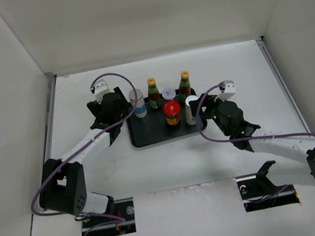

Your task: Organize the condiment bottles

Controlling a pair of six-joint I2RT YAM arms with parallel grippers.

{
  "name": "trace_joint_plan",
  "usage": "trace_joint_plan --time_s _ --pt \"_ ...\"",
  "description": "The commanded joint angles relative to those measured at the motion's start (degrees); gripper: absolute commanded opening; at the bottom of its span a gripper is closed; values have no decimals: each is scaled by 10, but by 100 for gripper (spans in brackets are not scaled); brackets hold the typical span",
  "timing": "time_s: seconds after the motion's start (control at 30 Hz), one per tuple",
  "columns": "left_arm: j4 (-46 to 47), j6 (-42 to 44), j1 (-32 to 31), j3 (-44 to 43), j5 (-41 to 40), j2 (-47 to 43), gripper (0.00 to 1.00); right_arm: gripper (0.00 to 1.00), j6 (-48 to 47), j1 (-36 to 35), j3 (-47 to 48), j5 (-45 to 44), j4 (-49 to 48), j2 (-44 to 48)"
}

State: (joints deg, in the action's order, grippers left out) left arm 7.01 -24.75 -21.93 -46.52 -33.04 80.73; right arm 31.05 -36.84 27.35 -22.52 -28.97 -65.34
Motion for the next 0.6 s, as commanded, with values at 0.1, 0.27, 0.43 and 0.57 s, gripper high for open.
trace_joint_plan --time_s 0.1,0.27,0.43,0.57 --pt "99 30 -2 -14 10 40 84 81 -9 -5 24 9 -33 0" --pt "103 30 -4 -22 10 54 73 81 -11 -5 24 9 -33 2" --pt "112 31 -4 -17 4 48 60 81 -11 -5 24 9 -34 -1" --pt "128 44 -5 -17 -2 25 56 81 -12 -8 27 9 -34 -4"
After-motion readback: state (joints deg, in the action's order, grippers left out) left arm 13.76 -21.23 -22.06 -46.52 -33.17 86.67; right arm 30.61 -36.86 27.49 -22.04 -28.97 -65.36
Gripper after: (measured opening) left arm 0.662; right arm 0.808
